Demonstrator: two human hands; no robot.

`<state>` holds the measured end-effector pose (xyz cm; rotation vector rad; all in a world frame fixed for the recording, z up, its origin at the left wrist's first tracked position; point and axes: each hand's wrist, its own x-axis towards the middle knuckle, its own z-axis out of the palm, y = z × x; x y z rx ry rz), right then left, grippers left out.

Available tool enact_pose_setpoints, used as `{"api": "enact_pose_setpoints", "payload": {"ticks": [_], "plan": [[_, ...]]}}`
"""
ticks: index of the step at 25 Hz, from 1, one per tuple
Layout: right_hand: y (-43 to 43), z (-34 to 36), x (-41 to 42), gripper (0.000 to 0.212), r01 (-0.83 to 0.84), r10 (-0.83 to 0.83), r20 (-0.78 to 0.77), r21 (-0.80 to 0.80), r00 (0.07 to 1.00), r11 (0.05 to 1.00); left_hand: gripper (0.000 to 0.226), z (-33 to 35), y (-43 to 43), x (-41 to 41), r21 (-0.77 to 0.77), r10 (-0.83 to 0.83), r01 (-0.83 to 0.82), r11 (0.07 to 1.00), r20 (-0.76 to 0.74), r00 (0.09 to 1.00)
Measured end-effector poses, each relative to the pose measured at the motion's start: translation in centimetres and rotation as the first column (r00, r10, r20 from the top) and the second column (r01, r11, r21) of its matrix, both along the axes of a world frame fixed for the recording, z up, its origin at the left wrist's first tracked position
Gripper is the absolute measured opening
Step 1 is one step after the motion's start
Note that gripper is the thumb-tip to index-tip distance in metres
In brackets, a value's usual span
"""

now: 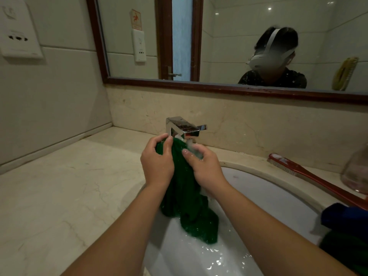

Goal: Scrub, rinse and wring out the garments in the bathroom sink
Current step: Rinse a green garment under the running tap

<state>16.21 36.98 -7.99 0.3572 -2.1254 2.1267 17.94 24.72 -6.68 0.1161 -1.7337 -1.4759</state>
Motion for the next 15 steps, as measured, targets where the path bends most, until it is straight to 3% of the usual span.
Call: {"api": "enact_pose_setpoints", "payload": {"ticks": [3,6,10,15], "plan": [[0.6,-0.5,-0.2,0.024,0.090,-0.091,0.004,0.035,0.996,0.995,0.011,-0.5,0.1,-0.2,-0.036,-0.090,0.095,0.995,0.124,0.988],[2.7,-0.5,-0.7,0.007,0.215,-0.215,0.005,0.028,0.977,0.976,0.006,-1.1,0.9,-0.5,0.003,-0.265,0.275,0.962,0.268,0.926],[4.0,-0.8,-0.8,0.012,0.246,-0.243,-0.053,0.065,0.969,0.967,0.004,-1.4,1.4,-0.6,0.042,-0.351,0.369,0.929,0.419,0.837],[1.6,-0.6,-0.4,0.013,0.144,-0.138,-0.071,0.083,0.988,0.986,0.006,-0.2,1.1,-0.1,0.145,-0.232,0.201,0.969,0.239,0.943]]}}
